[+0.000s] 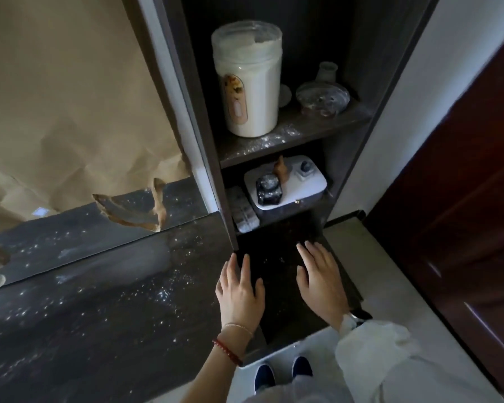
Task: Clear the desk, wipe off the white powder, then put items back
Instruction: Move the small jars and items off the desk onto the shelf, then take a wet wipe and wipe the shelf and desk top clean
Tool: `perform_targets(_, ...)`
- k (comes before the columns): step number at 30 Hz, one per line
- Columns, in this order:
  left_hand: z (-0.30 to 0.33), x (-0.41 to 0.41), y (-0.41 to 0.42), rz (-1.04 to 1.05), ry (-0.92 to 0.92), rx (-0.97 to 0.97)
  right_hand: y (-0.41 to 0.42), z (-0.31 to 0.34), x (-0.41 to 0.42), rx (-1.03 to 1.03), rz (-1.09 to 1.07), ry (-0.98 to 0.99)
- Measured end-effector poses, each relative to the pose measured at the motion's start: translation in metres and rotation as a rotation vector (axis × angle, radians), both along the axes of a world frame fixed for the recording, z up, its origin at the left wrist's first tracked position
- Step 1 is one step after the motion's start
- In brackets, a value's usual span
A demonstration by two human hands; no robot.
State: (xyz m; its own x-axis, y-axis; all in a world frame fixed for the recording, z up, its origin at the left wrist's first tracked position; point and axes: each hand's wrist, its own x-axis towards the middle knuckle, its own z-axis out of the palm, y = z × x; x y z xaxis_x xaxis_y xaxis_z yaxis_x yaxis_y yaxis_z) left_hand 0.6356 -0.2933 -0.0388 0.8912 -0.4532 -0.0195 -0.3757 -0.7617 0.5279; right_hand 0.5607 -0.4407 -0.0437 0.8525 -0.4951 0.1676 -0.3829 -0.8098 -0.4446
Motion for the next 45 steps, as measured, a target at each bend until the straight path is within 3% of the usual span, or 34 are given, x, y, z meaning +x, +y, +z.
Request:
perform_targets(4, -0.017, -0.029, -0.006, -0.235, 0.143, 0.144, 0.007, -0.023, -0.071, 0.25, -0.157, 0.2)
perform_targets(12, -0.023, -0.133, -0.091, -0.833, 0.091, 0.278, 0.01, -0.016, -0.245, 0.396, -0.724, 0.185)
perform_targets(17, -0.024, -0.265, -0.128, -1.219, 0.02, 0.313, 0.033, -0.015, -0.38, 0.373, -1.054, 0.125)
perform_targets(26, -0.027, -0.574, -0.15, -1.682, -0.045, 0.388, 0.107, -0.018, -0.657, 0.411, -1.583, -0.009)
perform_targets(33, -0.025, -0.745, -0.155, -1.949, -0.08, 0.381, 0.144, -0.028, -0.791, 0.5, -1.884, -0.166)
perform_targets(39, -0.062, -0.867, -0.215, -2.025, -0.107, 0.444, 0.101, -0.052, -0.899, 0.545, -1.928, -0.171)
perform_targets(45, -0.107, -0.989, -0.288, -1.931, 0.084, 0.569, 0.027, -0.093, -1.01, 0.701, -1.959, -0.203)
